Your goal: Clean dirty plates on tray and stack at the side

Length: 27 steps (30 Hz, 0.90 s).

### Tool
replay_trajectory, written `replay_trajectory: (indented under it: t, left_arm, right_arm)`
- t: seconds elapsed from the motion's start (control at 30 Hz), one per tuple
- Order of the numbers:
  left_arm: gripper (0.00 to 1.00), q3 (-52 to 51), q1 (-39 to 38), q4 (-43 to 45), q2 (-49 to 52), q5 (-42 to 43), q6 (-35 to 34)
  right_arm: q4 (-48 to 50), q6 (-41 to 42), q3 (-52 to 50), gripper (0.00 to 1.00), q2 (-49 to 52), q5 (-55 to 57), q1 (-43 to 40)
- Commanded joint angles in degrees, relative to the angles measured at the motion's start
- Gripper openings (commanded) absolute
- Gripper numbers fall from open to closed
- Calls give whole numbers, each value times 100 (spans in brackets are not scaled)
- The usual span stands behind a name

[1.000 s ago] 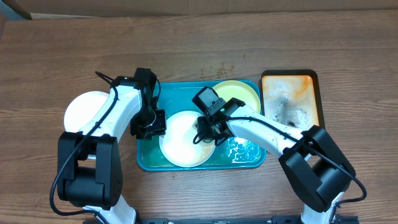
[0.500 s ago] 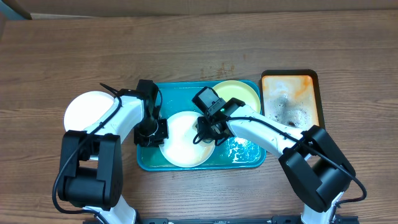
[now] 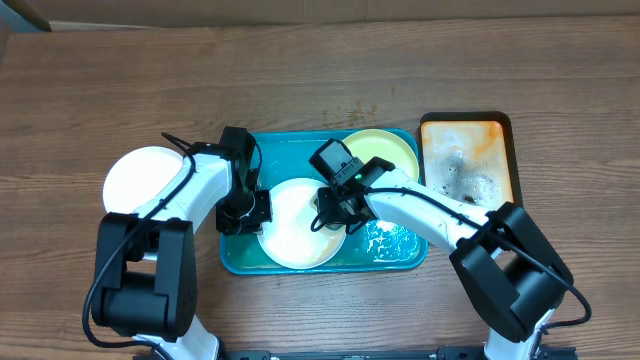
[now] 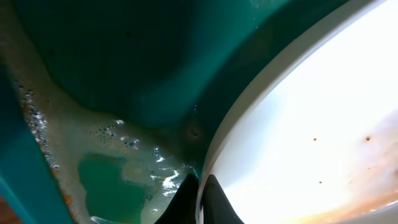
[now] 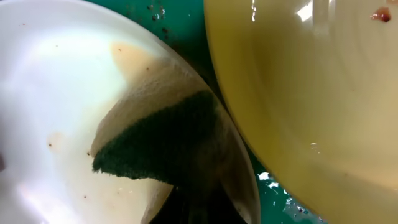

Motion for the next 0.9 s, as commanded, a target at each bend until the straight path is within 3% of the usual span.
replay_trajectory:
  t: [0.0, 0.3, 0.63, 0.87]
  left_arm:
    - [4, 221, 44, -61, -374, -238, -35]
    - [4, 227, 44, -188, -745, -533, -59]
    - [4, 247, 31, -476, -1434, -938, -133]
    - [4, 247, 22, -1132, -1368, -664, -33]
  right_arm:
    - [31, -188, 173, 4, -684, 133, -48]
    - [-487, -334, 216, 4, -1843, 1012, -332]
    - [-1438, -345, 210, 4, -1886, 1051, -1331]
    - [-1589, -577, 210, 4, -1884, 872, -1388]
